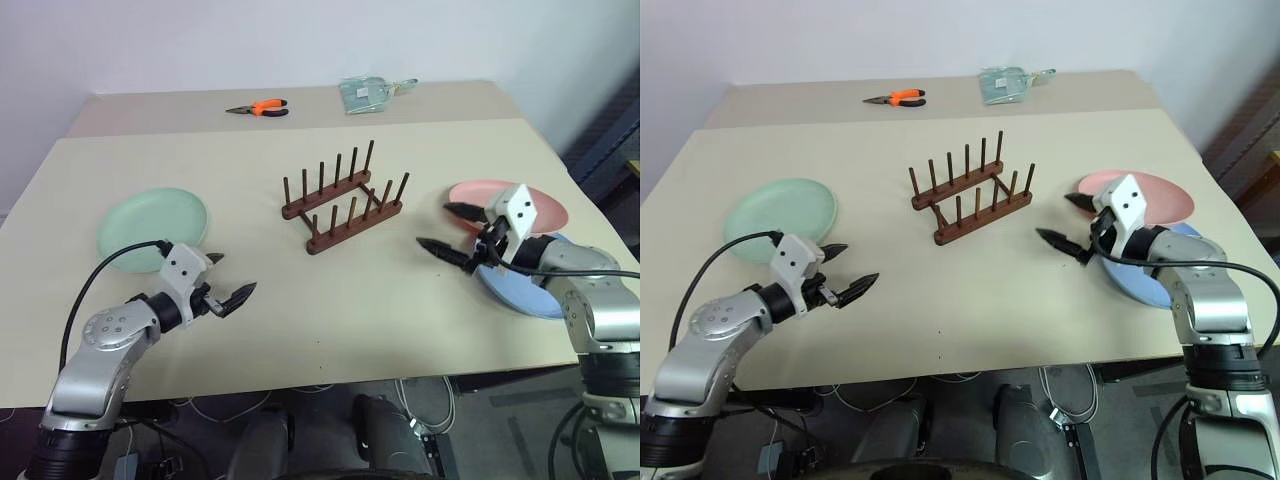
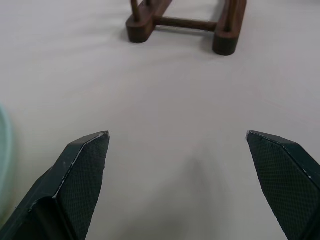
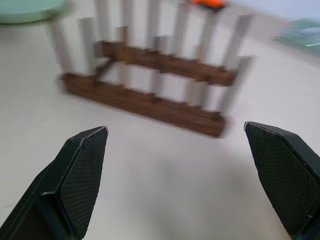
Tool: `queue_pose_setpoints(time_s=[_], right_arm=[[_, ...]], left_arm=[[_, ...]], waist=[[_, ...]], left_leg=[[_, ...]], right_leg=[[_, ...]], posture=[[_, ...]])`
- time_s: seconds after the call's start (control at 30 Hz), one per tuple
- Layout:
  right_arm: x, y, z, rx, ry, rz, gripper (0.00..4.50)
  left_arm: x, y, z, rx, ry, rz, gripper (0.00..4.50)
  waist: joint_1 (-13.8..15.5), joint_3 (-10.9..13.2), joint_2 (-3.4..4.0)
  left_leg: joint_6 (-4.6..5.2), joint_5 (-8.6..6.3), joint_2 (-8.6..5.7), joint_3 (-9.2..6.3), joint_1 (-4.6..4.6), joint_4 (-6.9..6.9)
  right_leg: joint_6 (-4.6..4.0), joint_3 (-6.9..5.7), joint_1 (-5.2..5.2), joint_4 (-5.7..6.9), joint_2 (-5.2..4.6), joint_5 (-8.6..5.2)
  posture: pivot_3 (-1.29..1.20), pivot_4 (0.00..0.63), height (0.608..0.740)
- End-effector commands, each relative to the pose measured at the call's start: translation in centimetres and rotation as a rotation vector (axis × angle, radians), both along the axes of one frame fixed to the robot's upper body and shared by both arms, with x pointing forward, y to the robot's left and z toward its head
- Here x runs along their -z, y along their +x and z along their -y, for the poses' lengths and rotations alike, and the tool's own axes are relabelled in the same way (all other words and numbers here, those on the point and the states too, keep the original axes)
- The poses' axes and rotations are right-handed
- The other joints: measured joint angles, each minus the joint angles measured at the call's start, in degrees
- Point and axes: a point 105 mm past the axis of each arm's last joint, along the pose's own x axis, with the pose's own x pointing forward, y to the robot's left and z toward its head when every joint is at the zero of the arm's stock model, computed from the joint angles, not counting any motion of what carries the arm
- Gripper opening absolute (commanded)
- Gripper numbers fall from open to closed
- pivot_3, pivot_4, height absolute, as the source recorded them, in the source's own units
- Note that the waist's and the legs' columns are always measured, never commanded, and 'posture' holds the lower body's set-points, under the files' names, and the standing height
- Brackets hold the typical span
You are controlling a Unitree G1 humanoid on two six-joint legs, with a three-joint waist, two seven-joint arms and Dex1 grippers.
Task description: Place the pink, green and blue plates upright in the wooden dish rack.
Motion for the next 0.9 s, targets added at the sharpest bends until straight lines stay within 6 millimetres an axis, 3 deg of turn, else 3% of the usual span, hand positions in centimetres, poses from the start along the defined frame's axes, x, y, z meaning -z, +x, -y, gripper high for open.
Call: queue_pose_setpoints(time_s=[0.03, 0.3, 0.5, 0.6, 0.8, 0.9], right_arm=[[0.7, -2.2, -2.9, -0.104, -0.035, -0.030, 4.47], [1.4, -4.8, -6.2, -0.123, -0.007, -0.028, 4.47], [1.7, -5.2, -5.9, -0.079, -0.012, -0.008, 4.47], [1.8, -5.1, -5.5, -0.054, -0.018, 0.000, 4.50], [2.2, -5.3, -5.5, -0.045, -0.024, -0.001, 4.50], [2.4, -5.3, -5.5, -0.049, -0.035, -0.007, 4.50]], left_arm=[[0.4, 1.6, 3.0, 0.108, 0.004, -0.004, 4.50], [1.4, 6.1, 9.4, 0.276, -0.006, -0.064, 4.50], [1.9, 9.2, 10.9, 0.190, 0.027, -0.038, 4.50], [2.5, 9.0, 11.4, 0.207, 0.020, -0.047, 3.66], [2.6, 8.3, 11.4, 0.248, 0.027, -0.026, 0.78], [2.5, 8.2, 11.0, 0.272, 0.064, 0.004, 0.77]], waist=[[0.4, 0.0, 0.01], [0.8, 0.0, -0.08], [1.1, 0.0, -0.13], [1.1, 0.0, -0.13], [1.0, -0.1, -0.13], [1.0, -0.1, -0.13]], left_leg=[[0.00, 0.00, -0.02, -0.01, 0.01, 0.01], [0.00, 0.00, -0.03, -0.02, -0.02, 0.06], [0.00, 0.00, -0.04, -0.01, -0.01, 0.08], [0.00, 0.00, -0.04, -0.02, -0.01, 0.07], [0.00, 0.00, -0.03, -0.02, 0.01, 0.07], [0.00, 0.00, -0.03, -0.02, 0.01, 0.07]], right_leg=[[0.01, 0.00, 0.01, 0.01, -0.01, 0.00], [0.17, -0.02, -0.01, 0.02, 0.02, 0.07], [0.26, -0.03, 0.01, -0.02, 0.01, 0.07], [0.27, -0.03, 0.02, 0.00, 0.01, 0.07], [0.28, -0.03, 0.01, 0.02, 0.01, 0.06], [0.28, -0.03, 0.02, 0.01, 0.01, 0.06]], posture=[[0.00, 0.150, 0.740], [0.00, 0.150, 0.740], [0.00, 0.150, 0.740], [0.00, 0.150, 0.740], [0.00, 0.150, 0.740], [0.00, 0.150, 0.740]])
